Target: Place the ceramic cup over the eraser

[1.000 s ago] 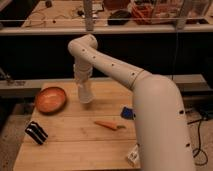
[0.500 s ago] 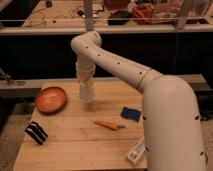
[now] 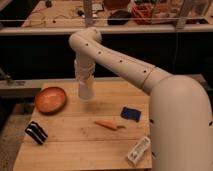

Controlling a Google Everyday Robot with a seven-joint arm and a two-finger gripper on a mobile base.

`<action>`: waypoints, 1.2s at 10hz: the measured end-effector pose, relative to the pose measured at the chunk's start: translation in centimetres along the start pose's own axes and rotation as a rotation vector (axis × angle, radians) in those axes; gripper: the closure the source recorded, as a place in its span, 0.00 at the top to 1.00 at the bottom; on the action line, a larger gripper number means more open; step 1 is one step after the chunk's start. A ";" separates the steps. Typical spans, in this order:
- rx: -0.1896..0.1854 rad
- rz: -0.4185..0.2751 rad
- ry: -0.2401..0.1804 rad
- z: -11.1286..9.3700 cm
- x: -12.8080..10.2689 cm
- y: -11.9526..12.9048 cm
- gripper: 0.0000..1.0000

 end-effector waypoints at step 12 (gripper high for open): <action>0.045 -0.235 -0.016 -2.5 -9.3 -3.4 0.01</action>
